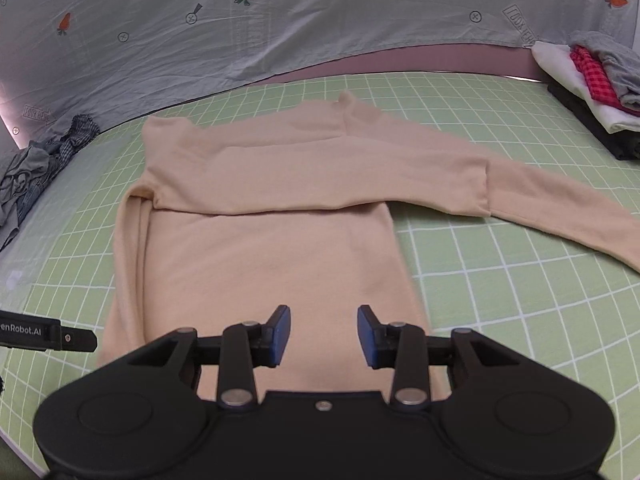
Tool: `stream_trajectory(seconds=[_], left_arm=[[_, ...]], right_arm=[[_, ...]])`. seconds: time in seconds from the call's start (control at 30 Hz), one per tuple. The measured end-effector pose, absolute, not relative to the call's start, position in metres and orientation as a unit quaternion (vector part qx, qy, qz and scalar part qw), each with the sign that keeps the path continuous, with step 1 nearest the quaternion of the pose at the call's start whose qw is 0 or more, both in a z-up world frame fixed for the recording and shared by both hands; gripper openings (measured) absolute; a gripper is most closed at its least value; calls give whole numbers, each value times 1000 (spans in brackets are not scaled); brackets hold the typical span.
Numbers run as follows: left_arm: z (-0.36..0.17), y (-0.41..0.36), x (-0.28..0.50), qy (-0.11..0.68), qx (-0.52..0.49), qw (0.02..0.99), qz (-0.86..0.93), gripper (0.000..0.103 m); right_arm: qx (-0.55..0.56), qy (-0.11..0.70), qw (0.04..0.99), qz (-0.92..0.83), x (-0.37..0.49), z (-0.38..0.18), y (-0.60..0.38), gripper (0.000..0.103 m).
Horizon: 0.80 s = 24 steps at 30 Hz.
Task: Fold clothes
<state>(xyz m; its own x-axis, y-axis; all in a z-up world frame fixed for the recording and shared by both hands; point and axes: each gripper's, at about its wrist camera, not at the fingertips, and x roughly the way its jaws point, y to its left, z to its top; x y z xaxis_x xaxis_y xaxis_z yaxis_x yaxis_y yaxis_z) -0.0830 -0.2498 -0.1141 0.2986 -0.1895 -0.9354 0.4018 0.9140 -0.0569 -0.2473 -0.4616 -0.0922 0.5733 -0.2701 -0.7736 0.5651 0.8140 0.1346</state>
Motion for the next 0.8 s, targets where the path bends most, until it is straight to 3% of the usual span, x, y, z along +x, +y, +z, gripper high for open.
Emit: stream_trajectory(seconds=[0.2,0.57,0.8], left_arm=[[-122,-276,-61,571,92,801,-156,88],[-132,-304,-28,550,133,813,-136,92],[-133,-321,-16,536,161,818,-136,96]], right_arm=[[206,381,857,-279,-240,-103,-525,38],[230,359,834,-350,-209,-128,-628,54],[225,381,835,-326,-199,-143,-639,53]])
